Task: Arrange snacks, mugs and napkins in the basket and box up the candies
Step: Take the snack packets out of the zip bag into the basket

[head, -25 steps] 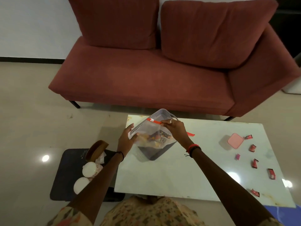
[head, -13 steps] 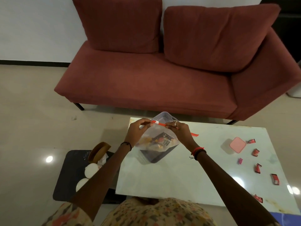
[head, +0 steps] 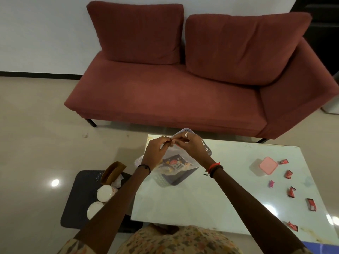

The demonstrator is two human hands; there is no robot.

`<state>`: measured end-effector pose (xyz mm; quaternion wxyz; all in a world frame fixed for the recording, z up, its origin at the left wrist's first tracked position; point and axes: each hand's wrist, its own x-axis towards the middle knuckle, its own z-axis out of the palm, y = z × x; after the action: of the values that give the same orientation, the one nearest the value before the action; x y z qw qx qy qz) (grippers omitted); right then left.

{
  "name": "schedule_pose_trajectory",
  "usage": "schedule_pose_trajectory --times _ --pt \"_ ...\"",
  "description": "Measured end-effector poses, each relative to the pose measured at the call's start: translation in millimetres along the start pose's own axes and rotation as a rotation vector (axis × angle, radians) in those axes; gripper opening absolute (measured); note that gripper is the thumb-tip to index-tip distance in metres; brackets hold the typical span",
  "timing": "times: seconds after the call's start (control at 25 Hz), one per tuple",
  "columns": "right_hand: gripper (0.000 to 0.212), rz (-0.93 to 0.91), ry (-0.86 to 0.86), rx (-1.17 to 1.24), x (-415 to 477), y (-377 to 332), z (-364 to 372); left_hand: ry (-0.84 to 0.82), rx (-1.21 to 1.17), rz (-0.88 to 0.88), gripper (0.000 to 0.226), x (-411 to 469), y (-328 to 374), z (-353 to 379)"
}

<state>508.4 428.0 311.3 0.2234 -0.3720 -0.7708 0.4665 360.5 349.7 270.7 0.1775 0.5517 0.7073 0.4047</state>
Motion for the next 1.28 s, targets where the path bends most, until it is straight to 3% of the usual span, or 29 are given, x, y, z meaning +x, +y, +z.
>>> schedule_pose_trajectory --times 0.32,0.64,0.96,1.28 --pt "0.038 0.034 -0.023 0.056 -0.2 -1.2 -2.2 0.134 0.088 0.016 0.009 -0.8 7.5 -13.4" --pt "0.044 0.207 -0.021 -0.123 -40.8 59.7 -26.7 0.283 0.003 -0.04 0.011 6.8 8.4 -49.7" --pt "0.03 0.158 -0.053 -0.196 -59.0 75.4 -49.2 0.439 -0.058 -0.121 0.017 2.9 17.2 -47.8" --pt "0.024 0.097 -0.125 -0.072 -27.4 43.3 -46.2 0.339 0.024 -0.054 0.014 3.2 36.2 -44.3"
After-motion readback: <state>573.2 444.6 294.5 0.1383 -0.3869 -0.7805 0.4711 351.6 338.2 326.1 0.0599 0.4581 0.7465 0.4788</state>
